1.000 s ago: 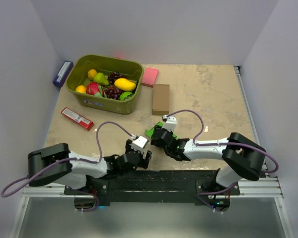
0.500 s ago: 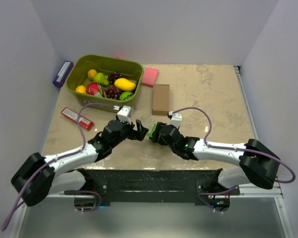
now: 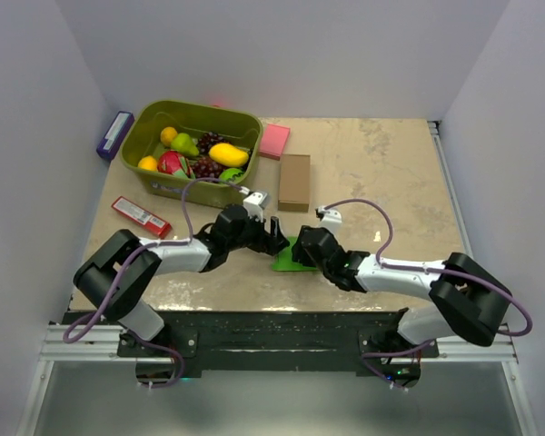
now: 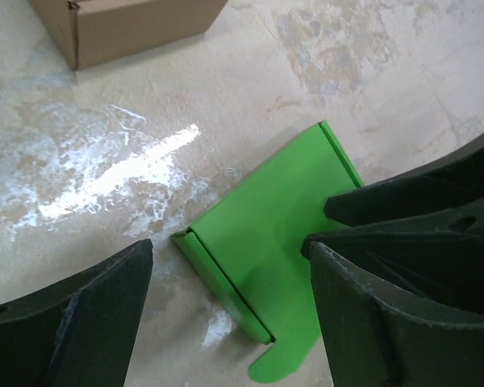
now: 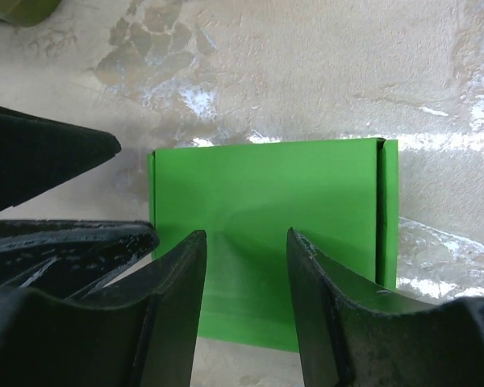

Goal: Fold the paper box

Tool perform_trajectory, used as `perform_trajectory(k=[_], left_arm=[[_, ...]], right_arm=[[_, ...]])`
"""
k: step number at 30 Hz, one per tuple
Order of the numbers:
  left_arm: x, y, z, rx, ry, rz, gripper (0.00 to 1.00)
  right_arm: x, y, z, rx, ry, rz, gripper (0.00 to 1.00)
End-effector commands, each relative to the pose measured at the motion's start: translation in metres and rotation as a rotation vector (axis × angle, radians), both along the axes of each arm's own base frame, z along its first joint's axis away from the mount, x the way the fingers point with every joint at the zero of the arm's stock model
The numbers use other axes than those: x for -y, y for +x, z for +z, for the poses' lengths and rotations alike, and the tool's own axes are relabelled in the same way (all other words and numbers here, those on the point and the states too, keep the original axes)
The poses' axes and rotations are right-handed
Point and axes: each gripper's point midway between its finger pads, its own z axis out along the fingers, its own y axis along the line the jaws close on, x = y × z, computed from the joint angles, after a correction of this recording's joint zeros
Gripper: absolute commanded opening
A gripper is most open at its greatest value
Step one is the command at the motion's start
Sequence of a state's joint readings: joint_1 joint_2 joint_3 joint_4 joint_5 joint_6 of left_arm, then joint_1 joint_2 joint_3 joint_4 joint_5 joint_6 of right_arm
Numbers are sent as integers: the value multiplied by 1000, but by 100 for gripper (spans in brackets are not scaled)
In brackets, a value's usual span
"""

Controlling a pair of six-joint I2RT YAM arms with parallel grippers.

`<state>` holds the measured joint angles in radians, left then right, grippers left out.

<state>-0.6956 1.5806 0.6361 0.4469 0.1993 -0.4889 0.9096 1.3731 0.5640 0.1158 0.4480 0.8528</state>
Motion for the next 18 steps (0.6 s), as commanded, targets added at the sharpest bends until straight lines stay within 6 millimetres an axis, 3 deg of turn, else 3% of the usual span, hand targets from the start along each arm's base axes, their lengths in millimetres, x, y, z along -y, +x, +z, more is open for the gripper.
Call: perform_trajectory(k=[1, 4, 8, 14, 18], left_arm=[[9, -9, 9, -11, -111, -31, 82], [12, -21, -8, -66, -124, -56, 78], [11, -27, -29, -114, -103, -51, 60], [1, -23, -53, -136, -13, -18, 44], [0, -22, -57, -139, 2, -13, 41]], right_arm=[[2, -11, -23, -60, -9, 14, 48], [-1, -10, -24, -64, -9, 20, 48], [-4, -7, -19, -59, -26, 33, 50], [-13, 2, 7, -53, -49, 99, 66], [6, 9, 20, -78, -72, 90, 75]])
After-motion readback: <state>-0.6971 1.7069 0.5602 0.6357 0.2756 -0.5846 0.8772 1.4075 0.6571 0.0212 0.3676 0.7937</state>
